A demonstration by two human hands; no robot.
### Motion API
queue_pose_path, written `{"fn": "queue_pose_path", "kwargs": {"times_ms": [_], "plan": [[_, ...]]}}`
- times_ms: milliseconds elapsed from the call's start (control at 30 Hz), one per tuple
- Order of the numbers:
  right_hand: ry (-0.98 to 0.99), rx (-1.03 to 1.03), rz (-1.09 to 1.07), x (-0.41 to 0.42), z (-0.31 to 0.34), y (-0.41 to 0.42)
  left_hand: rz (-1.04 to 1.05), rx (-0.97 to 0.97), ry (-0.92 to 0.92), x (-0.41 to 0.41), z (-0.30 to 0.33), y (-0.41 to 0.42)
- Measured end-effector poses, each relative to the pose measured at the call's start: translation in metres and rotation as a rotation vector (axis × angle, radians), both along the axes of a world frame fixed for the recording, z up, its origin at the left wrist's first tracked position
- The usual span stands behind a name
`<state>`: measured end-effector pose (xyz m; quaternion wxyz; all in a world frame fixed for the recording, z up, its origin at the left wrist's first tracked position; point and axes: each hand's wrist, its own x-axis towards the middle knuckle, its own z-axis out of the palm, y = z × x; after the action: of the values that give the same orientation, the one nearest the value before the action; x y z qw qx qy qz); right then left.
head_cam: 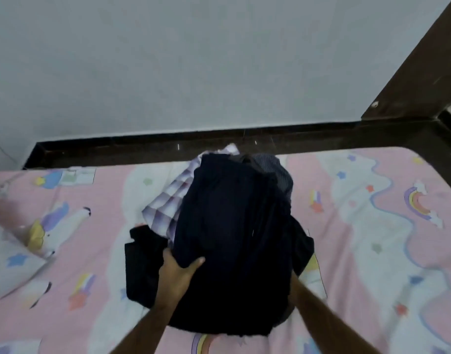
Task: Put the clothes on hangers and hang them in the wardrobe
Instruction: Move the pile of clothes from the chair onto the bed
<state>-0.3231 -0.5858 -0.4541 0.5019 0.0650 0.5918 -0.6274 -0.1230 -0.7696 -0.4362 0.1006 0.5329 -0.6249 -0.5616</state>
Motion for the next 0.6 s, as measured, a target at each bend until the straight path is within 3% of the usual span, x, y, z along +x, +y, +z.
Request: {"fn": "queue_pose_path", "kwargs": {"times_ms": [67, 100, 167, 200, 233, 267, 300, 333, 433, 600], "plan": [[0.179, 0.28, 0.415, -0.033, 0.032, 0.021, 0.047, -0.259, 0.058, 0.006, 0.01, 0.001], [0.259, 0.446, 0.623, -0.052, 0.055, 0.025, 0.017, -0.493, 0.051, 0.003, 0.026, -0.002], [0.732, 0.875, 0.979, -0.088, 0.094, 0.028, -0.203, -0.913, 0.001, -0.014, 0.056, -0.015], [1.05, 1.083, 0.973, -0.093, 0.112, 0.02, -0.358, -1.04, -0.039, -0.023, 0.066, -0.019], [1.323, 1.038, 0.784, -0.089, 0.117, 0.012, -0.489, -1.096, -0.096, -0.033, 0.066, -0.021], [1.483, 0.789, 0.602, -0.072, 0.122, -0.002, -0.601, -1.104, -0.158, -0.042, 0.058, -0.021], [1.513, 0.521, 0.52, -0.049, 0.119, -0.021, -0.689, -1.092, -0.231, -0.049, 0.046, -0.021], [1.553, 0.4, 0.573, -0.028, 0.106, -0.04, -0.748, -1.068, -0.289, -0.052, 0.031, -0.019], [1.619, 0.507, 0.84, 0.015, 0.034, -0.075, -0.787, -0.975, -0.389, -0.052, -0.015, -0.019], [1.589, 0.542, 0.877, 0.016, -0.041, -0.082, -0.855, -0.965, -0.48, -0.049, -0.06, -0.027]]}}
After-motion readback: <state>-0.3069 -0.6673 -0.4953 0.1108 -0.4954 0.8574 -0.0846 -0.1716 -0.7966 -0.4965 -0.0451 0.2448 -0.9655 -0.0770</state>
